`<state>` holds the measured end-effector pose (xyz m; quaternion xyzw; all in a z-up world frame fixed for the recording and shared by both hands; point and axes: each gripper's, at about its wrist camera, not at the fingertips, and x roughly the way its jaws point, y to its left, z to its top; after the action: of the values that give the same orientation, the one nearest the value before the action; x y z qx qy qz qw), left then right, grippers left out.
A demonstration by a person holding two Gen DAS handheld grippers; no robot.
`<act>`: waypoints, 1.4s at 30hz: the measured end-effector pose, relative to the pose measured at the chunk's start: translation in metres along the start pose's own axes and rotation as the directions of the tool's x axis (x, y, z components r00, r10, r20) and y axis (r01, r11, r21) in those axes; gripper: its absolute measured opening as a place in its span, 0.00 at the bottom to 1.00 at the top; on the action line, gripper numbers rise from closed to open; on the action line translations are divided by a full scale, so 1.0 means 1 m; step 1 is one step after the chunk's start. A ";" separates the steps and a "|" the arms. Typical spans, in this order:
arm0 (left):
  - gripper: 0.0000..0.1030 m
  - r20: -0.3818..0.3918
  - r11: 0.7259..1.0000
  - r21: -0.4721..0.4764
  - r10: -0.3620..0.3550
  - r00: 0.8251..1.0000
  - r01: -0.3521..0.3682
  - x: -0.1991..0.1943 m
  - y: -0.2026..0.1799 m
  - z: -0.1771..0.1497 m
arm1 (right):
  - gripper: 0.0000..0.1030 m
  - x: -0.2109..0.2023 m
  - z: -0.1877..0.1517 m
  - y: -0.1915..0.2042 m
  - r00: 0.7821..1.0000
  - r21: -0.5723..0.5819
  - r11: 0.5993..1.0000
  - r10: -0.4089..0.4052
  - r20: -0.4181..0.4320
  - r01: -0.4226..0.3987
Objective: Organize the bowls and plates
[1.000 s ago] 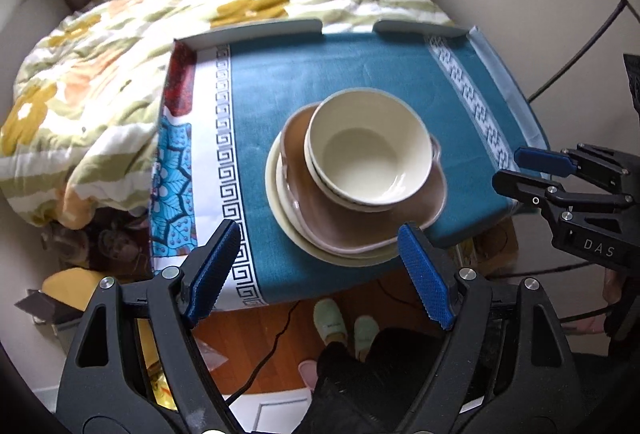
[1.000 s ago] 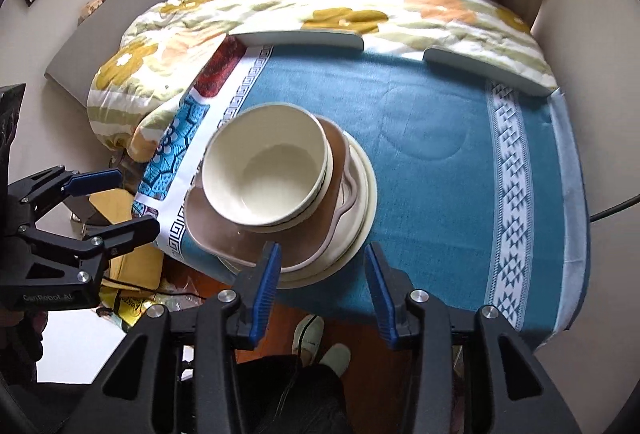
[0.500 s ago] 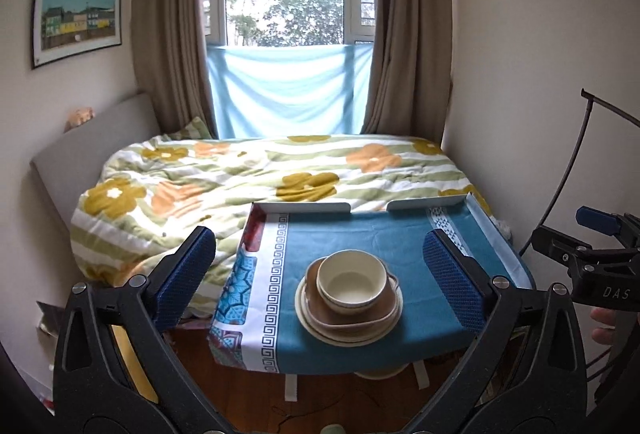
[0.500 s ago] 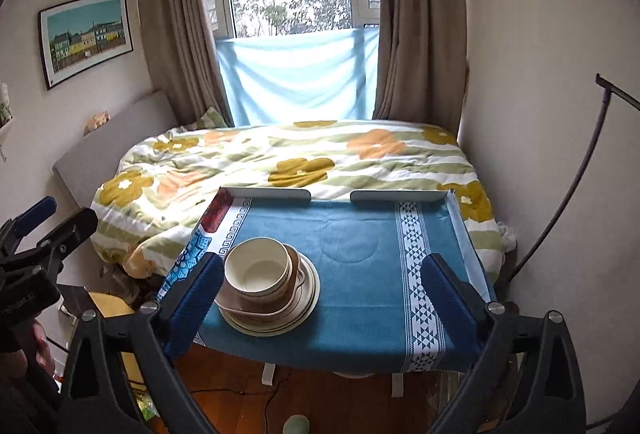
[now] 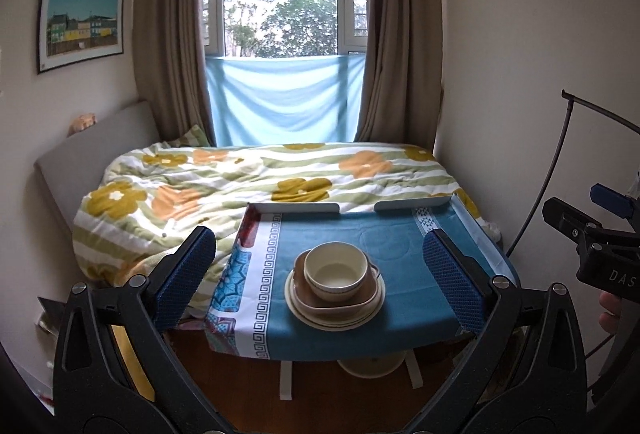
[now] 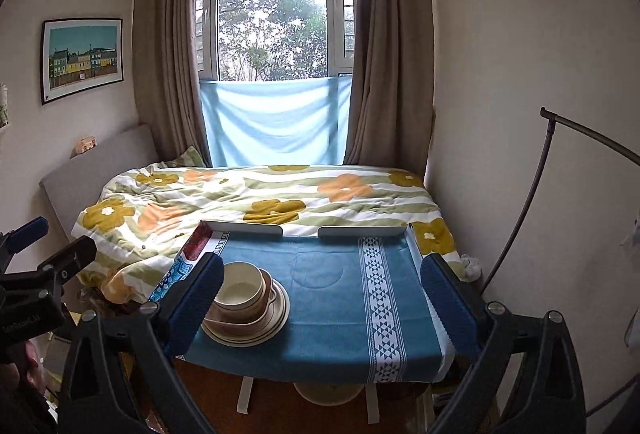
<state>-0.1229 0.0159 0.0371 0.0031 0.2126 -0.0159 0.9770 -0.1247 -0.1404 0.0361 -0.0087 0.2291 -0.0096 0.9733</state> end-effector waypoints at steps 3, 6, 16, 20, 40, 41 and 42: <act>1.00 0.018 1.000 0.007 0.002 1.000 -0.002 -0.006 -0.003 -0.001 | 0.95 -0.004 -0.001 -0.002 1.000 0.004 1.000 -0.001 0.009 0.001; 1.00 0.027 1.000 0.015 0.002 1.000 -0.002 -0.012 -0.005 -0.001 | 0.95 -0.007 0.001 -0.001 1.000 0.008 1.000 0.003 0.016 -0.003; 1.00 0.045 1.000 0.006 0.008 0.999 -0.008 -0.020 -0.003 0.000 | 0.95 -0.012 0.001 0.002 0.999 0.005 1.000 0.006 0.032 -0.006; 1.00 0.047 1.000 0.004 0.009 0.999 -0.010 -0.022 0.000 -0.001 | 0.95 -0.013 0.001 0.003 0.999 0.006 1.000 0.004 0.034 -0.004; 1.00 0.041 1.000 -0.020 0.010 0.999 -0.010 -0.016 0.009 -0.001 | 0.95 -0.007 0.001 0.008 1.000 0.013 1.000 -0.002 0.012 0.002; 1.00 0.040 1.000 -0.025 0.007 0.999 -0.006 -0.015 0.011 -0.001 | 0.95 -0.007 0.001 0.008 1.000 0.012 1.000 -0.003 0.013 0.002; 1.00 0.041 1.000 -0.029 0.004 0.999 -0.003 -0.015 0.011 -0.001 | 0.95 -0.007 0.001 0.008 1.000 0.011 1.000 -0.003 0.014 0.002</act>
<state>-0.1370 0.0276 0.0422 -0.0111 0.1926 -0.0112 0.9812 -0.1303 -0.1324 0.0403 -0.0036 0.2219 -0.0121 0.9750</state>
